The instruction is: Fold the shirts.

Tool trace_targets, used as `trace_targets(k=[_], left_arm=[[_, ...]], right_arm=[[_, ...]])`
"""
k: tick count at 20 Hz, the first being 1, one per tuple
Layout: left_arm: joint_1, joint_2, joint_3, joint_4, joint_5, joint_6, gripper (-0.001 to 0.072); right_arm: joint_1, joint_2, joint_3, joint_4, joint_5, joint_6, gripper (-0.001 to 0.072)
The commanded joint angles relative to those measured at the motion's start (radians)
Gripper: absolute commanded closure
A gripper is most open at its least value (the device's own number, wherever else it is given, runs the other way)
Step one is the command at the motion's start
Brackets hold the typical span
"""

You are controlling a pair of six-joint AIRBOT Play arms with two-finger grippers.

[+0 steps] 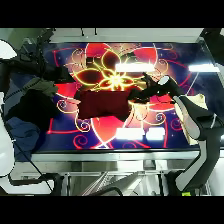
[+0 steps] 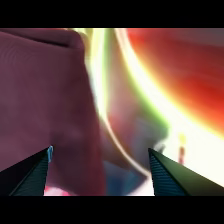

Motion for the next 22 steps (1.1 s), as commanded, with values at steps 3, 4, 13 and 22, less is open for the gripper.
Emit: trace_targets(k=[3, 4, 13, 22], left_arm=[[0.001, 0.0, 0.0, 0.0, 0.0, 0.002, 0.0697], [0.001, 0.0, 0.0, 0.0, 0.0, 0.002, 0.0697], [0.001, 0.0, 0.0, 0.0, -0.002, 0.001, 0.0696], [0.001, 0.0, 0.0, 0.0, -0.039, 0.001, 0.0697]], right_arm=[[0.023, -0.09, -0.002, 0.232, -0.024, -0.13, 0.0067], [0.027, -0.09, -0.001, 0.268, -0.024, -0.156, 0.0229], [-0.083, 0.171, 0.148, 0.2, -0.076, -0.023, 0.0694], [-0.594, 0.425, 0.229, -0.09, 0.112, 0.489, 0.0694]])
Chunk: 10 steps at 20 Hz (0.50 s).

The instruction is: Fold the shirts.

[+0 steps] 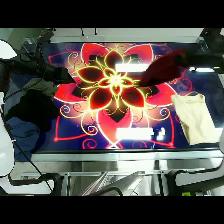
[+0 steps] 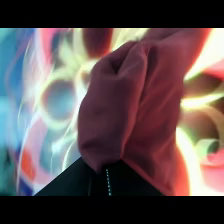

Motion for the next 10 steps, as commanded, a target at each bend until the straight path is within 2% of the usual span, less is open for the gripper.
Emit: trace_targets(k=[1, 5, 7, 10], left_arm=[[0.001, 0.0, 0.0, 0.0, -0.033, 0.0, 0.0697], [0.001, 0.0, 0.0, 0.0, -0.047, 0.0, 0.0696], [0.001, -0.001, 0.0, 0.0, -0.046, 0.0, 0.0697], [0.001, -0.001, 0.0, 0.0, -0.047, 0.0, 0.0696]], right_arm=[[-0.206, 0.1, 0.01, -0.111, 0.169, 0.194, 0.0694], [-0.304, 0.181, -0.016, -0.493, 0.504, 0.339, 0.0695], [-0.335, 0.246, -0.087, -0.606, 0.533, 0.345, 0.0695], [-0.405, 0.319, -0.245, -0.677, 0.563, 0.345, 0.0693]])
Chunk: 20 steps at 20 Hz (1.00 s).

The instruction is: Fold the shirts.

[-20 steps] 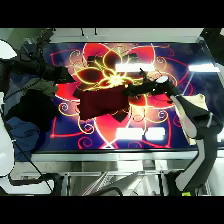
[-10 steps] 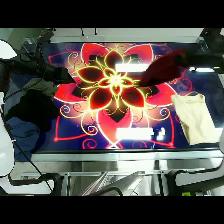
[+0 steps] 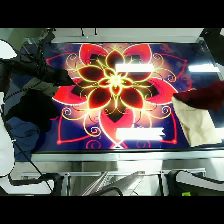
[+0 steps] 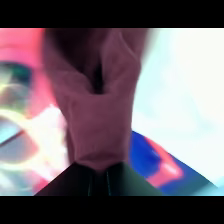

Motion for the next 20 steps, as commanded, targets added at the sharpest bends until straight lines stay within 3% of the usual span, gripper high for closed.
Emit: trace_targets(k=[1, 4, 5, 6, 7, 8, 11, 14, 15, 16, 17, 20], left_arm=[[0.001, 0.0, 0.0, 0.0, -0.004, 0.0, 0.0696], [0.001, -0.001, 0.0, 0.0, -0.007, 0.0, 0.0697], [0.001, -0.001, 0.0, 0.0, -0.007, 0.0, 0.0696], [0.001, -0.001, 0.0, 0.0, -0.007, 0.0, 0.0696], [0.001, 0.0, 0.0, 0.001, -0.007, 0.0, 0.0697], [0.001, 0.0, 0.0, 0.001, -0.007, 0.0, 0.0696], [0.001, 0.0, 0.0, 0.0, 0.0, 0.0, 0.0696], [0.001, 0.0, 0.002, -0.002, 0.005, 0.0, 0.0696], [0.001, 0.0, 0.002, -0.002, 0.004, 0.0, 0.0697], [0.001, 0.001, 0.002, -0.002, 0.003, 0.0, 0.0697], [0.001, 0.005, 0.001, -0.002, 0.0, 0.001, 0.0697], [0.001, 0.073, -0.071, -0.002, 0.048, 0.031, 0.0697]], right_arm=[[-0.091, 0.095, -0.182, -0.155, 0.09, 0.032, 0.0694], [-0.152, 0.168, -0.366, -0.203, 0.073, 0.026, 0.0693], [-0.166, 0.179, -0.405, -0.217, 0.066, 0.002, 0.0658], [-0.175, 0.177, -0.423, -0.219, 0.064, -0.037, 0.0389], [-0.177, 0.168, -0.425, -0.219, 0.064, -0.069, 0.0024], [-0.177, 0.163, -0.424, -0.215, 0.063, -0.092, 0.002], [-0.176, 0.161, -0.424, -0.134, 0.035, -0.093, 0.002], [-0.171, 0.161, -0.424, 0.075, -0.024, -0.093, 0.0032], [-0.157, 0.161, -0.424, 0.142, -0.051, -0.107, 0.0282], [-0.137, 0.161, -0.424, 0.198, -0.074, -0.136, 0.0616], [-0.111, 0.163, -0.424, 0.236, -0.095, -0.151, 0.069], [0.007, 0.185, -0.425, 0.249, -0.156, -0.2, 0.0693]])
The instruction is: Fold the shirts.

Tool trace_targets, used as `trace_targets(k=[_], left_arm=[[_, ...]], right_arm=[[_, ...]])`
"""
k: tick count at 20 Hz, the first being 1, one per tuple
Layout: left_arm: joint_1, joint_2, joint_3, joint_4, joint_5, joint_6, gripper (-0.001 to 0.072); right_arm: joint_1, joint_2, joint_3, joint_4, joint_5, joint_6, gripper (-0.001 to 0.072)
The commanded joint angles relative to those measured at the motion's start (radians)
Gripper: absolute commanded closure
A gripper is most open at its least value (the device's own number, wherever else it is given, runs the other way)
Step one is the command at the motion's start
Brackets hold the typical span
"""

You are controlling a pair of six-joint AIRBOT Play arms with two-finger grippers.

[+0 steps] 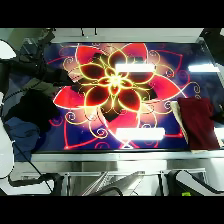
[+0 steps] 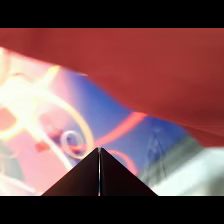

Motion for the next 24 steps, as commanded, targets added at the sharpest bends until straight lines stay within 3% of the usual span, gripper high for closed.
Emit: trace_targets(k=[1, 7, 11, 18, 24], left_arm=[[0.0, 0.088, -0.101, 0.002, 0.062, 0.034, 0.0697], [0.001, 0.394, -0.565, 0.004, 0.142, 0.072, 0.0697], [0.001, 0.541, -0.775, 0.003, 0.179, 0.077, 0.0697], [0.001, 0.629, -0.903, 0.004, 0.198, 0.077, 0.0696], [0.001, 0.631, -0.873, 0.004, 0.197, 0.077, 0.0696]], right_arm=[[0.136, 0.026, -0.005, 0.086, -0.09, -0.077, 0.0694], [0.475, 0.233, -0.257, 0.086, -0.217, -0.119, 0.0694], [0.595, 0.295, -0.412, 0.084, -0.28, -0.141, 0.0694], [0.606, 0.289, -0.422, 0.087, -0.279, -0.144, 0.0694], [0.606, 0.288, -0.422, 0.087, -0.279, -0.144, 0.0694]])
